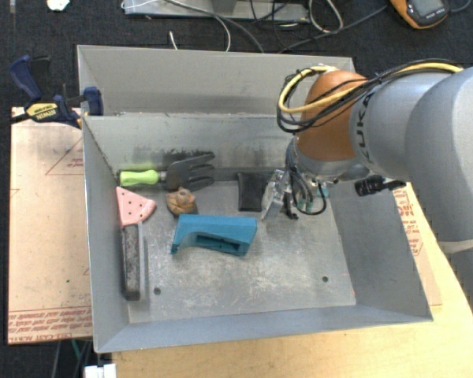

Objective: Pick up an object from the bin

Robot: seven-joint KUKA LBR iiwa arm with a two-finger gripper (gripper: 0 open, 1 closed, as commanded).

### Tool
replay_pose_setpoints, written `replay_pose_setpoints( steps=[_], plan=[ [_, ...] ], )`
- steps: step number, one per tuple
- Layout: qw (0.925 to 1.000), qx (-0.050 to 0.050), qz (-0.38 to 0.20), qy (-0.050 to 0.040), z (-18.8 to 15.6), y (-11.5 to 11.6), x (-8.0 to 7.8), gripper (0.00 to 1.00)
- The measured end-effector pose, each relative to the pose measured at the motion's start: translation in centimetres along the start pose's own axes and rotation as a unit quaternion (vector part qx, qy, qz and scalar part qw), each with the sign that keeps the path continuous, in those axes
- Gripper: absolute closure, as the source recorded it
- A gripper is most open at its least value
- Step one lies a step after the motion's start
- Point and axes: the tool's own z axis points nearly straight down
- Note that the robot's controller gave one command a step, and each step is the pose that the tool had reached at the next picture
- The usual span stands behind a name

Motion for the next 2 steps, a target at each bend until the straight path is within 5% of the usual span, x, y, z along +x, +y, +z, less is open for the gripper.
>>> replay_pose_setpoints(
  steps=[2],
  plan=[
    [1.0,0.001,0.0,0.0051,-2.6,-0.1,0.3,1.0]
  ],
)
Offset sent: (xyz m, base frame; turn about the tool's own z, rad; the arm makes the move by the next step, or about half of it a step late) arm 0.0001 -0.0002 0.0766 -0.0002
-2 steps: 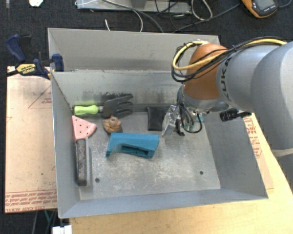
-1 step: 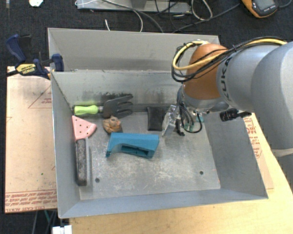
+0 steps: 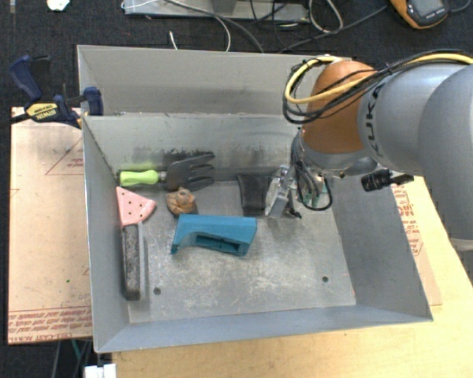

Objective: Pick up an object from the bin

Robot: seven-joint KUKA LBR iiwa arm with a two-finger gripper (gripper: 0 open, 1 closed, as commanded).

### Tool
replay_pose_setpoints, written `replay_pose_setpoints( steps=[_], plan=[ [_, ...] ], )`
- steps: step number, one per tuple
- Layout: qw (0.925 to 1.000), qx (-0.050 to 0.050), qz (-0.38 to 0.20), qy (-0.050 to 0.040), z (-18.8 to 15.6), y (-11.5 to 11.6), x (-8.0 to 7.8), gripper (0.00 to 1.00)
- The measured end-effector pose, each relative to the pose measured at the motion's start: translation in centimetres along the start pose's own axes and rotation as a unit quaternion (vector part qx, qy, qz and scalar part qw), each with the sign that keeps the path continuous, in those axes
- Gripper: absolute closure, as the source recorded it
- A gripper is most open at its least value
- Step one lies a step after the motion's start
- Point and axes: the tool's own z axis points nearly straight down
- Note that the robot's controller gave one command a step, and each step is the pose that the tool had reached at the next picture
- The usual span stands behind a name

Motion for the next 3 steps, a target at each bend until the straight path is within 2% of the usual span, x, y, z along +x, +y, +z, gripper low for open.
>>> replay_pose_setpoints(
  steps=[1,2,3],
  plan=[
    [1.0,-0.002,-0.001,-0.0058,-3.4,0.1,-0.3,1.0],
    [1.0,-0.002,-0.001,-0.0038,-5.1,0.1,-0.2,1.0],
    [1.0,-0.001,-0.001,-0.0017,-9.3,0.1,-0.1,1.0]
  ],
)
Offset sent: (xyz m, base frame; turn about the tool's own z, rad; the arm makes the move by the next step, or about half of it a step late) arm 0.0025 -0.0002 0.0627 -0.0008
